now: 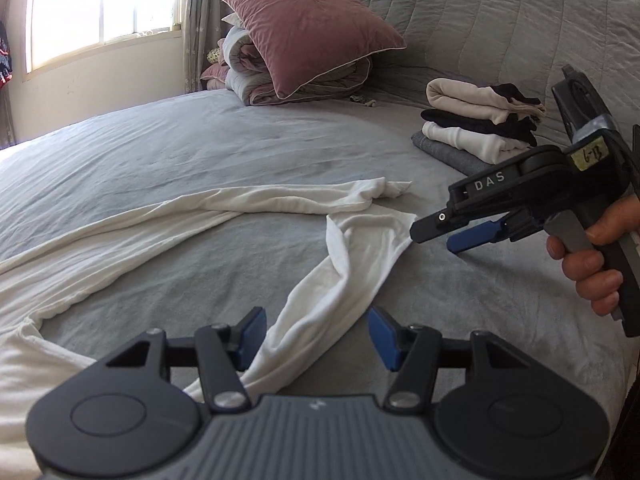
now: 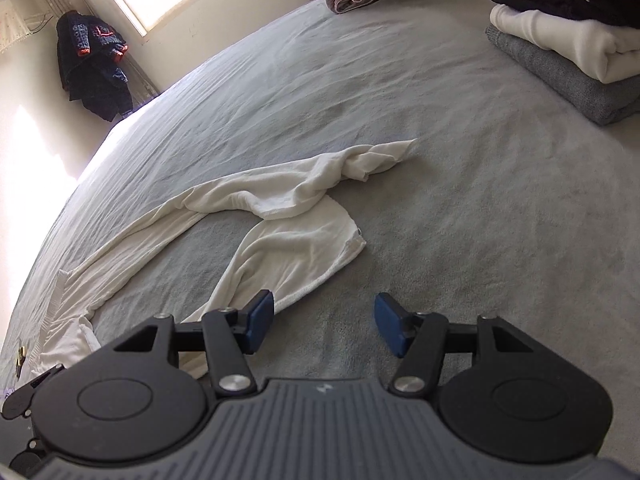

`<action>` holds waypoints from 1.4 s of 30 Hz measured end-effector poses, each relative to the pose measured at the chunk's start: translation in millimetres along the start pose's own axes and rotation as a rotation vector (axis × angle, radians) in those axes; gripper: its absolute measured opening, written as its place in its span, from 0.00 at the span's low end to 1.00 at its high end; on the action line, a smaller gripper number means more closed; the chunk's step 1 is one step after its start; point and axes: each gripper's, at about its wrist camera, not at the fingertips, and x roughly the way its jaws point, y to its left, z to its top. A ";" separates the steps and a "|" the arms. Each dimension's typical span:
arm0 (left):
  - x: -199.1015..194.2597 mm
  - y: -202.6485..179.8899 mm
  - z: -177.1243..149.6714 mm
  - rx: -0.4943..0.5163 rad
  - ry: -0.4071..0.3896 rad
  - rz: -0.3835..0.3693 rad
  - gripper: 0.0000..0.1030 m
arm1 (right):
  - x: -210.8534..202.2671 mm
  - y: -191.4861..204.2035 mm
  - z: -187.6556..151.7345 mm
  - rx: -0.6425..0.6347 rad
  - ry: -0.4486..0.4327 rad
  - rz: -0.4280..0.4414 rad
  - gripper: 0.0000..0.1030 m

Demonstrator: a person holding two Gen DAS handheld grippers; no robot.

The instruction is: Fold clothes

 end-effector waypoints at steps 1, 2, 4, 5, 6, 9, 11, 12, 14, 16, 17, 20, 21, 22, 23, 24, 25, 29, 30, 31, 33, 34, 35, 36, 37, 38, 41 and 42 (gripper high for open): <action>-0.5 -3.6 -0.9 0.021 -0.008 -0.009 0.56 | 3.2 -0.6 1.8 0.007 -0.008 -0.005 0.58; -0.9 -7.3 -2.1 0.044 -0.016 -0.018 0.55 | 6.0 -0.4 2.9 0.007 -0.024 -0.011 0.57; 0.1 -13.8 -4.4 0.082 -0.024 -0.034 0.54 | 11.4 0.9 4.9 0.000 -0.051 -0.028 0.54; 1.8 -16.4 -5.6 0.096 -0.024 -0.041 0.54 | 13.4 2.2 5.1 -0.011 -0.065 -0.042 0.52; 4.5 -19.4 -7.1 0.110 -0.022 -0.045 0.54 | 15.5 3.4 5.3 -0.022 -0.080 -0.056 0.43; 13.2 -27.2 -9.3 0.139 -0.018 -0.043 0.54 | 22.6 2.4 6.8 -0.060 -0.101 -0.091 0.11; 18.3 -31.6 -9.8 0.154 -0.018 -0.036 0.54 | 22.2 -3.1 8.4 -0.035 -0.105 -0.077 0.05; 20.4 -33.3 -10.0 0.160 -0.019 -0.036 0.54 | 20.4 -5.7 8.8 -0.023 -0.104 -0.065 0.04; 23.7 -36.9 -10.2 0.175 -0.020 -0.033 0.54 | 14.0 -9.9 9.4 -0.013 -0.096 -0.046 0.04; 25.7 -39.9 -9.4 0.187 -0.025 -0.025 0.54 | 4.7 -13.6 8.6 -0.001 -0.091 -0.025 0.03; 26.3 -41.6 -8.5 0.193 -0.029 -0.018 0.54 | -0.5 -15.6 7.8 0.004 -0.090 -0.013 0.03; 25.1 -48.4 -6.9 0.217 -0.047 -0.011 0.53 | -15.9 -18.4 4.0 0.007 -0.090 0.005 0.03; 24.4 -51.3 -7.2 0.230 -0.052 -0.014 0.53 | -20.9 -18.7 2.3 0.005 -0.091 0.010 0.03; 24.0 -54.8 -8.2 0.249 -0.058 -0.015 0.53 | -25.1 -18.2 0.8 0.006 -0.089 0.014 0.03; 23.9 -58.2 -9.3 0.270 -0.062 -0.016 0.52 | -29.2 -17.6 -0.6 0.007 -0.088 0.019 0.03; 24.0 -61.2 -10.3 0.286 -0.065 -0.017 0.51 | -33.3 -17.1 -2.1 0.008 -0.087 0.024 0.03; 24.0 -64.1 -11.2 0.301 -0.067 -0.018 0.49 | -37.0 -15.8 -3.2 0.005 -0.087 0.024 0.03; 26.4 -71.4 -11.8 0.327 -0.077 0.017 0.34 | -53.2 -9.4 -6.4 -0.021 -0.093 0.029 0.03; 27.0 -73.1 -11.8 0.334 -0.079 0.029 0.28 | -56.8 -8.4 -6.9 -0.023 -0.094 0.034 0.03; 27.7 -74.9 -11.8 0.341 -0.081 0.041 0.26 | -60.4 -7.4 -7.3 -0.025 -0.094 0.039 0.03; 27.8 -77.6 -11.9 0.352 -0.083 0.055 0.14 | -66.3 -5.6 -7.5 -0.035 -0.095 0.047 0.03; 26.9 -78.4 -12.0 0.357 -0.084 0.054 0.09 | -68.8 -4.9 -7.5 -0.040 -0.097 0.048 0.03; 26.1 -79.2 -12.2 0.361 -0.085 0.054 0.02 | -71.0 -5.3 -7.6 -0.043 -0.097 0.046 0.03; 24.0 -80.0 -12.3 0.365 -0.087 0.050 0.02 | -73.1 -5.7 -7.7 -0.047 -0.098 0.045 0.03; 21.0 -81.4 -12.1 0.370 -0.091 0.040 0.01 | -75.5 -7.0 -8.3 -0.047 -0.098 0.043 0.03; 17.4 -83.0 -12.1 0.373 -0.095 0.029 0.01 | -77.9 -8.2 -9.0 -0.047 -0.098 0.042 0.03; 5.7 -87.8 -12.4 0.383 -0.109 -0.001 0.01 | -87.3 -11.4 -12.7 -0.059 -0.099 0.043 0.03; 1.6 -90.6 -13.1 0.388 -0.111 -0.016 0.01 | -90.9 -12.3 -14.8 -0.067 -0.098 0.042 0.03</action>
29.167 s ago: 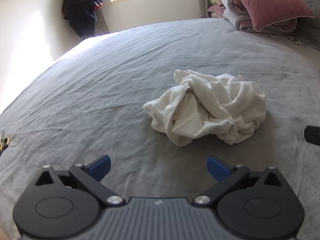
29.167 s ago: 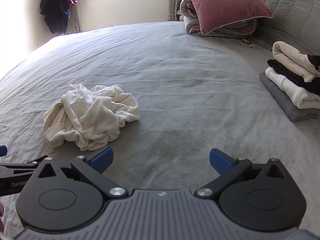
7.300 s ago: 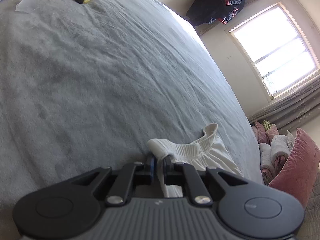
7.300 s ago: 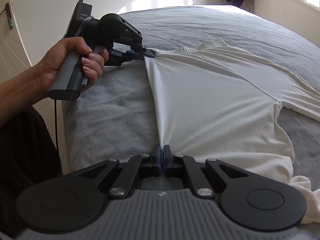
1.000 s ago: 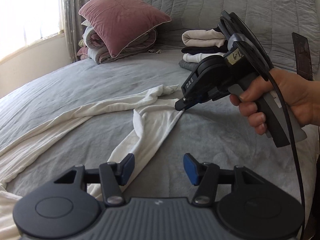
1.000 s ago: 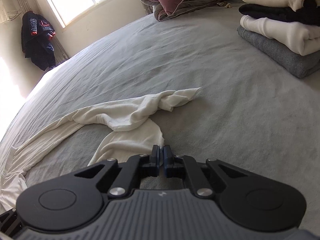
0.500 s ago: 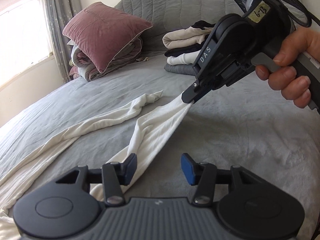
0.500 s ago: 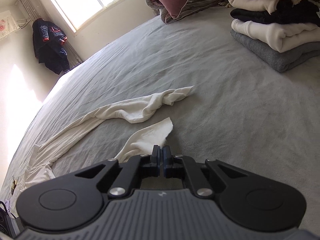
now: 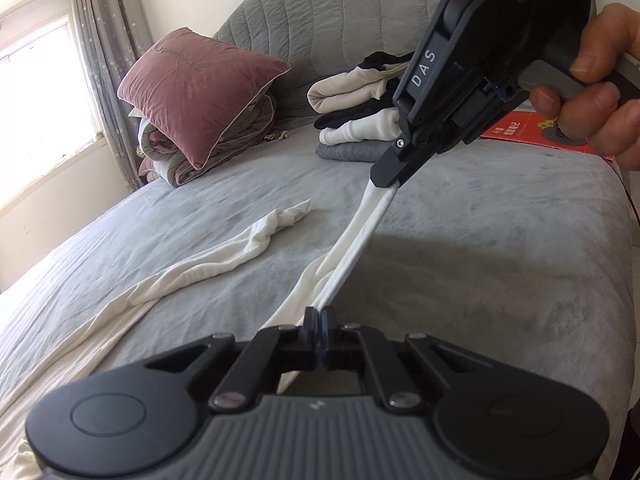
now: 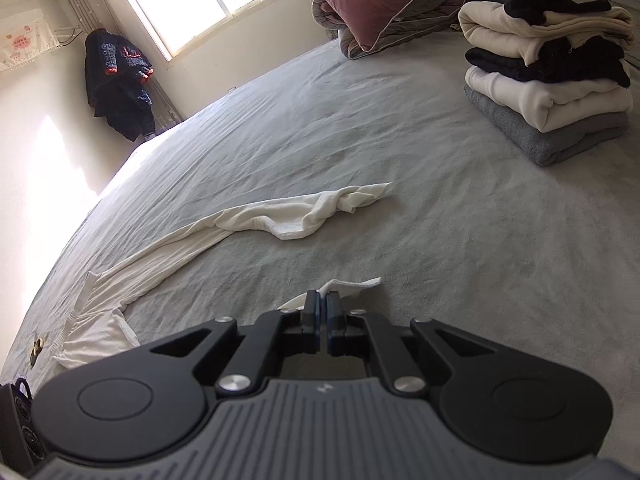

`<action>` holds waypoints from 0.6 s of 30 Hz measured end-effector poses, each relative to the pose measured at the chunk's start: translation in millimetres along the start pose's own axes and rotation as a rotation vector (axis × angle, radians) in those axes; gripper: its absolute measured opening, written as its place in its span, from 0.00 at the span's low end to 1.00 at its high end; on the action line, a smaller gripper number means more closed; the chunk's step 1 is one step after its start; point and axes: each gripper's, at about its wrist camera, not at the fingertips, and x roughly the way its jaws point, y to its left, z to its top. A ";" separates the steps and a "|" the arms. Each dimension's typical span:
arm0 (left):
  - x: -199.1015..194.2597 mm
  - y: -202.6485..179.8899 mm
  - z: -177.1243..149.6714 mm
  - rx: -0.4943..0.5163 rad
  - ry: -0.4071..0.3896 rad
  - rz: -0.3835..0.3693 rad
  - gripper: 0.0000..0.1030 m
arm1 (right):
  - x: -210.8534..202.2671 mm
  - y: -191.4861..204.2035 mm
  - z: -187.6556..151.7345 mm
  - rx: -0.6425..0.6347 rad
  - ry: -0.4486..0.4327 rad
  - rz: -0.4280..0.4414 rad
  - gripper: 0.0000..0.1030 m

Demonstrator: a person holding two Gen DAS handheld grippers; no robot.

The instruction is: Fold clothes

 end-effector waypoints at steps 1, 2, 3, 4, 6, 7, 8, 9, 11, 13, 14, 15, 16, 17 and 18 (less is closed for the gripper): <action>-3.4 -2.1 0.3 0.002 -0.002 -0.014 0.01 | -3.8 -0.6 -1.9 -0.008 0.001 0.000 0.03; -6.6 -4.1 0.5 0.004 -0.004 -0.027 0.01 | -7.8 -1.1 -5.0 -0.018 0.005 -0.004 0.03; -9.6 -6.4 0.2 0.007 -0.004 -0.044 0.01 | -11.8 -1.6 -8.1 -0.027 0.008 -0.008 0.03; -12.5 -8.8 -0.1 0.010 -0.004 -0.061 0.01 | -15.3 -2.6 -11.4 -0.033 0.013 -0.012 0.03; -17.3 -12.8 -1.2 0.013 -0.002 -0.096 0.01 | -22.0 -5.2 -19.7 -0.048 0.031 -0.015 0.03; -18.6 -13.9 -2.5 0.008 0.002 -0.112 0.01 | -24.1 -6.6 -23.6 -0.054 0.039 -0.018 0.03; -19.7 -15.0 -3.9 0.001 0.007 -0.127 0.01 | -25.8 -7.9 -28.6 -0.063 0.052 -0.023 0.03; -21.1 -17.1 -6.1 -0.009 0.017 -0.146 0.01 | -26.1 -9.3 -32.0 -0.069 0.065 -0.029 0.03; -20.0 -19.4 -10.5 -0.027 0.043 -0.175 0.01 | -25.3 -13.2 -42.0 -0.085 0.107 -0.044 0.04; -17.3 -21.4 -15.2 -0.037 0.072 -0.195 0.01 | -21.5 -14.2 -50.4 -0.117 0.148 -0.062 0.04; -15.6 -23.0 -17.7 -0.035 0.083 -0.196 0.01 | -18.5 -14.7 -54.9 -0.135 0.174 -0.068 0.04; -14.0 -23.9 -19.8 -0.032 0.088 -0.196 0.01 | -15.5 -15.1 -57.7 -0.144 0.194 -0.069 0.04; -13.2 -23.9 -21.2 -0.035 0.090 -0.199 0.01 | -12.6 -15.5 -60.4 -0.152 0.214 -0.070 0.04; -12.6 -23.8 -22.3 -0.040 0.091 -0.202 0.01 | -10.9 -15.6 -61.3 -0.160 0.222 -0.071 0.04; -12.5 -22.6 -21.9 -0.049 0.093 -0.208 0.02 | -9.3 -15.7 -62.1 -0.168 0.229 -0.073 0.06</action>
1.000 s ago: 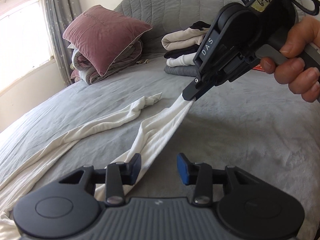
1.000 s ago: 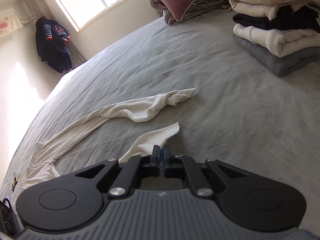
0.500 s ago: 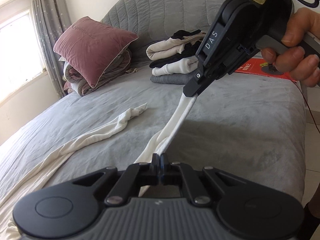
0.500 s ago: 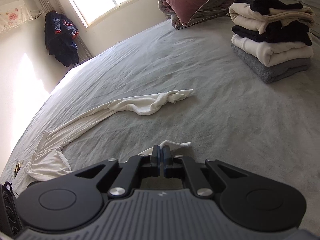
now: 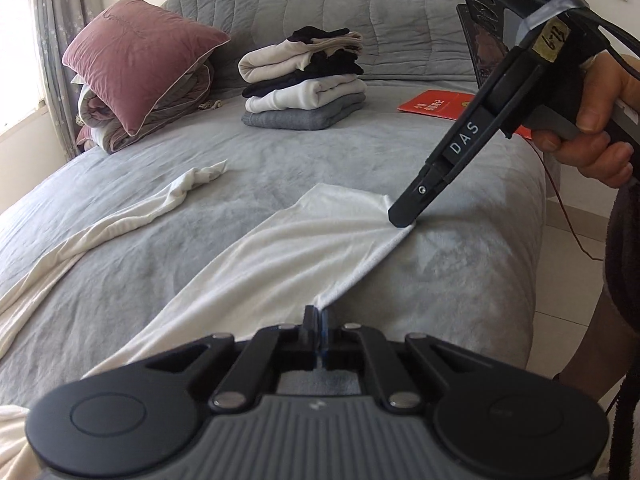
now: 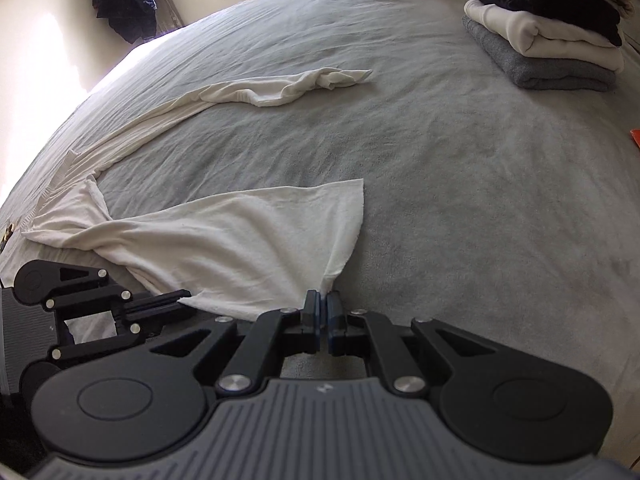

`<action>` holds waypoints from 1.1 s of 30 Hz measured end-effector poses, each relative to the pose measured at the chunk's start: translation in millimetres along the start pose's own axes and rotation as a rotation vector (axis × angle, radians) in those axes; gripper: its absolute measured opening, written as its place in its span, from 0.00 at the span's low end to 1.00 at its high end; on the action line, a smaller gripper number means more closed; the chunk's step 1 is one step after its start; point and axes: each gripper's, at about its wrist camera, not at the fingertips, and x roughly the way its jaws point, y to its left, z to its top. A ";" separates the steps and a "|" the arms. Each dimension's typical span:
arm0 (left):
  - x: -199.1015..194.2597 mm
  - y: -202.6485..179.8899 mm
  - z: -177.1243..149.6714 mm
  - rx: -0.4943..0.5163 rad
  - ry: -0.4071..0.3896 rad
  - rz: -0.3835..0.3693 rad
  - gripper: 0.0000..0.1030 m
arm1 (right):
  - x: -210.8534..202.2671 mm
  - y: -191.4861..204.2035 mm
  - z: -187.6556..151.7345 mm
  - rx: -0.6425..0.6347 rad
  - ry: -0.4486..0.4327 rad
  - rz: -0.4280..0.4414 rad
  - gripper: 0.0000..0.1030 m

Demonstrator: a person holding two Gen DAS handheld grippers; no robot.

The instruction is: Fold clothes

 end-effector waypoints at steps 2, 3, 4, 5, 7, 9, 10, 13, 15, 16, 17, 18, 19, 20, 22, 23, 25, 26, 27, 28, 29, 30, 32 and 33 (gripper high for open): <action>-0.7 2.7 1.6 -0.021 0.003 -0.014 0.03 | -1.2 -1.1 2.3 0.006 -0.005 0.007 0.07; -1.6 4.7 2.8 -0.037 0.005 -0.027 0.04 | -2.4 -2.0 4.0 0.010 -0.012 0.008 0.13; -3.3 7.2 3.8 -0.055 0.006 -0.042 0.05 | -3.7 -2.9 5.8 0.013 -0.019 0.009 0.14; -4.6 9.0 4.8 -0.067 0.007 -0.057 0.10 | -5.0 -3.9 7.7 0.013 -0.029 0.005 0.14; -8.4 12.9 6.3 -0.085 -0.001 -0.079 0.14 | -7.7 -6.4 11.0 0.014 -0.050 -0.005 0.27; -12.4 17.1 8.0 -0.096 -0.010 -0.091 0.18 | -10.4 -10.9 13.6 0.025 -0.077 -0.009 0.41; -14.5 20.1 8.8 -0.101 -0.015 -0.087 0.20 | -11.3 -13.7 14.7 0.033 -0.087 -0.009 0.41; -20.5 30.5 11.6 -0.116 -0.032 -0.060 0.31 | -11.7 -21.9 17.8 0.056 -0.109 -0.007 0.41; -22.3 41.1 12.6 -0.131 -0.037 -0.025 0.33 | -9.8 -25.1 20.5 0.063 -0.117 -0.004 0.41; -22.9 47.2 12.8 -0.142 -0.040 -0.008 0.33 | -8.9 -26.7 21.9 0.067 -0.122 -0.003 0.41; -22.7 52.4 12.7 -0.155 -0.039 0.006 0.34 | -7.6 -27.6 23.8 0.073 -0.126 -0.001 0.41; -21.7 58.8 12.8 -0.170 -0.036 0.022 0.34 | -5.3 -28.1 26.0 0.078 -0.130 0.001 0.41; -19.2 66.5 12.6 -0.189 -0.026 0.033 0.34 | -2.9 -28.6 27.9 0.082 -0.133 0.002 0.41; -16.5 74.4 12.4 -0.208 -0.016 0.044 0.34 | 0.2 -29.0 29.9 0.086 -0.135 0.002 0.41; -9.2 87.0 10.2 -0.244 0.005 0.060 0.34 | 8.8 -28.6 33.6 0.083 -0.130 -0.006 0.41; -5.7 91.4 9.2 -0.256 0.014 0.066 0.34 | 14.1 -27.4 34.9 0.077 -0.129 -0.014 0.41; 2.2 99.7 6.9 -0.279 0.036 0.081 0.34 | 23.4 -24.0 36.7 0.055 -0.129 -0.027 0.41; 6.1 103.2 5.6 -0.292 0.047 0.087 0.34 | 28.1 -21.0 37.2 0.032 -0.133 -0.036 0.41; 9.2 105.6 4.8 -0.301 0.057 0.085 0.34 | 32.2 -17.0 37.4 0.003 -0.140 -0.046 0.41; 12.1 107.6 3.8 -0.309 0.068 0.076 0.33 | 35.9 -13.2 37.0 -0.028 -0.147 -0.059 0.39; 14.1 108.3 3.3 -0.312 0.076 0.068 0.33 | 39.7 -8.6 35.9 -0.069 -0.155 -0.078 0.38; 15.9 108.8 2.8 -0.314 0.083 0.061 0.33 | 41.5 -4.7 34.3 -0.107 -0.163 -0.093 0.34; 17.3 109.4 3.3 -0.315 0.090 0.048 0.26 | 43.9 2.3 31.1 -0.179 -0.179 -0.111 0.22; 17.6 109.8 3.9 -0.320 0.092 0.038 0.16 | 43.7 4.0 30.0 -0.197 -0.180 -0.104 0.11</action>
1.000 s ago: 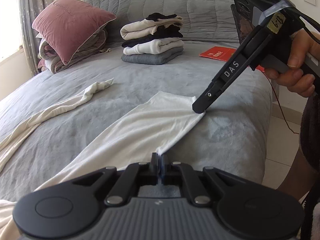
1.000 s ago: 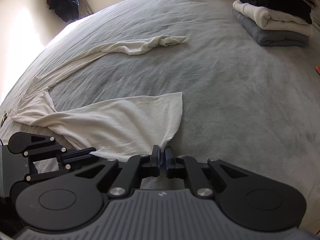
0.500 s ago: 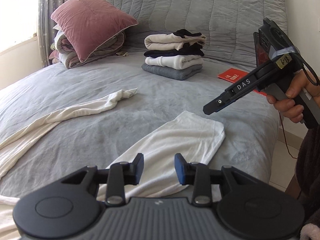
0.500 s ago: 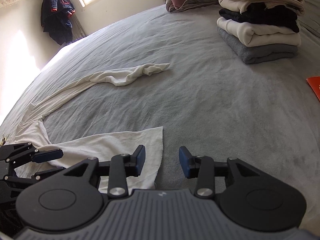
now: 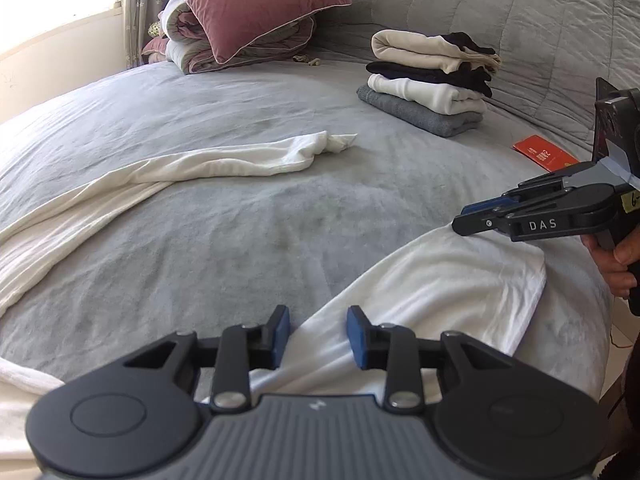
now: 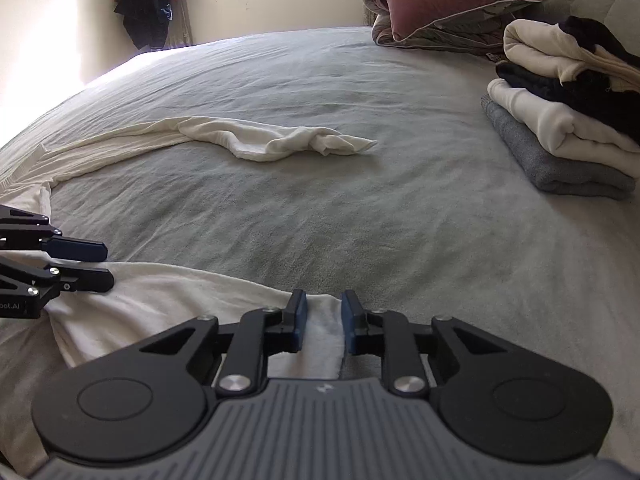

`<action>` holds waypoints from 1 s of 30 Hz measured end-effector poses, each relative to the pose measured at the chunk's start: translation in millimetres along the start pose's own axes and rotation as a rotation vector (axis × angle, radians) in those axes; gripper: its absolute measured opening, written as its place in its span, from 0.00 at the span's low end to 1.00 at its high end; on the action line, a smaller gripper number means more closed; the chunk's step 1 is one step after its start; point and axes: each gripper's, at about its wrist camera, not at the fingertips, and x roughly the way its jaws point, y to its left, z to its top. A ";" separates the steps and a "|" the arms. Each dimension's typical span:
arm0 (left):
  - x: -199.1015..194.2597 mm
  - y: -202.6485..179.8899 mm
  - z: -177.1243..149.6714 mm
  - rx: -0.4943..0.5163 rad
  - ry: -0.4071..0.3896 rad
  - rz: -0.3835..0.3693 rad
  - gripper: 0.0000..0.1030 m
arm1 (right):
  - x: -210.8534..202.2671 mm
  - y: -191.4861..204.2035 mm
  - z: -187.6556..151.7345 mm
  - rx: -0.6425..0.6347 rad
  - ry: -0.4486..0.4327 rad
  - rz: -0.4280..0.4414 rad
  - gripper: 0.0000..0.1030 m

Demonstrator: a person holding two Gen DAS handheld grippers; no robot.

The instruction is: Fold clothes

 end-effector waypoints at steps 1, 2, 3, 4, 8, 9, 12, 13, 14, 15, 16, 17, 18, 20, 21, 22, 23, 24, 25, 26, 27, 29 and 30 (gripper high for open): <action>0.3 0.1 0.8 -0.005 0.004 -0.010 0.10 | -0.9 1.0 -0.4 -0.005 -0.001 0.009 0.03; 0.3 -0.5 1.6 -0.007 0.003 -0.008 0.01 | -2.1 1.9 -0.8 -0.004 -0.003 0.008 0.03; 0.0 -2.4 2.0 0.002 -0.007 0.004 0.01 | -3.8 2.2 -1.1 -0.002 -0.009 0.002 0.03; -0.5 -4.5 2.3 0.013 -0.017 0.020 0.01 | -5.8 1.9 -1.3 0.002 -0.015 -0.004 0.02; -5.3 -14.2 7.8 0.061 -0.083 0.072 0.01 | -18.5 -0.3 1.1 0.028 -0.073 -0.037 0.02; -6.8 -16.5 9.5 0.070 -0.105 0.084 0.01 | -22.4 -1.0 2.3 0.032 -0.093 -0.049 0.02; -7.6 -20.7 17.2 0.087 -0.171 0.128 0.01 | -27.9 -3.6 6.8 0.040 -0.133 -0.079 0.02; -6.0 -21.4 19.0 0.090 -0.181 0.138 0.01 | -27.7 -4.3 8.3 0.042 -0.139 -0.087 0.02; -3.2 -21.8 20.2 0.093 -0.183 0.144 0.01 | -27.4 -5.1 9.8 0.044 -0.144 -0.096 0.02; 1.8 -21.3 20.7 0.094 -0.178 0.152 0.01 | -24.2 -5.5 10.6 0.044 -0.138 -0.102 0.02; 7.4 -20.5 20.4 0.092 -0.168 0.158 0.01 | -21.0 -5.9 11.5 0.045 -0.131 -0.108 0.02; 13.6 -19.5 19.5 0.090 -0.152 0.161 0.01 | -16.2 -6.3 11.2 0.040 -0.117 -0.115 0.02; 19.5 -18.6 17.8 0.088 -0.135 0.165 0.02 | -11.2 -6.4 10.8 0.036 -0.101 -0.120 0.02; 28.8 -17.5 12.1 0.084 -0.108 0.167 0.03 | -0.8 -5.7 9.2 0.027 -0.063 -0.127 0.02; 30.1 -17.4 10.0 0.081 -0.109 0.169 0.04 | 3.0 -5.0 8.1 0.023 -0.048 -0.130 0.02; 29.6 -17.8 9.4 0.082 -0.112 0.172 0.05 | 6.6 -4.4 7.0 0.020 -0.033 -0.134 0.04; 28.4 -18.2 10.2 0.085 -0.111 0.178 0.10 | 6.9 -3.2 7.1 0.015 -0.034 -0.138 0.04; 25.4 -17.7 11.2 0.081 -0.113 0.181 0.20 | 7.0 -2.1 7.2 0.010 -0.034 -0.142 0.13; 22.1 -16.9 12.1 0.075 -0.117 0.184 0.26 | 5.7 -1.2 8.5 0.008 -0.038 -0.147 0.19; 18.8 -16.2 13.1 0.069 -0.120 0.187 0.34 | 4.3 -0.2 9.7 0.006 -0.041 -0.152 0.23; 15.3 -14.6 13.6 0.063 -0.124 0.185 0.34 | 3.0 0.7 10.9 0.004 -0.044 -0.157 0.31; 8.7 -12.1 13.8 0.054 -0.124 0.190 0.36 | 0.3 1.9 13.5 0.007 -0.051 -0.157 0.32; 5.4 -10.8 13.8 0.049 -0.124 0.193 0.38 | -0.6 2.6 14.9 0.010 -0.054 -0.151 0.32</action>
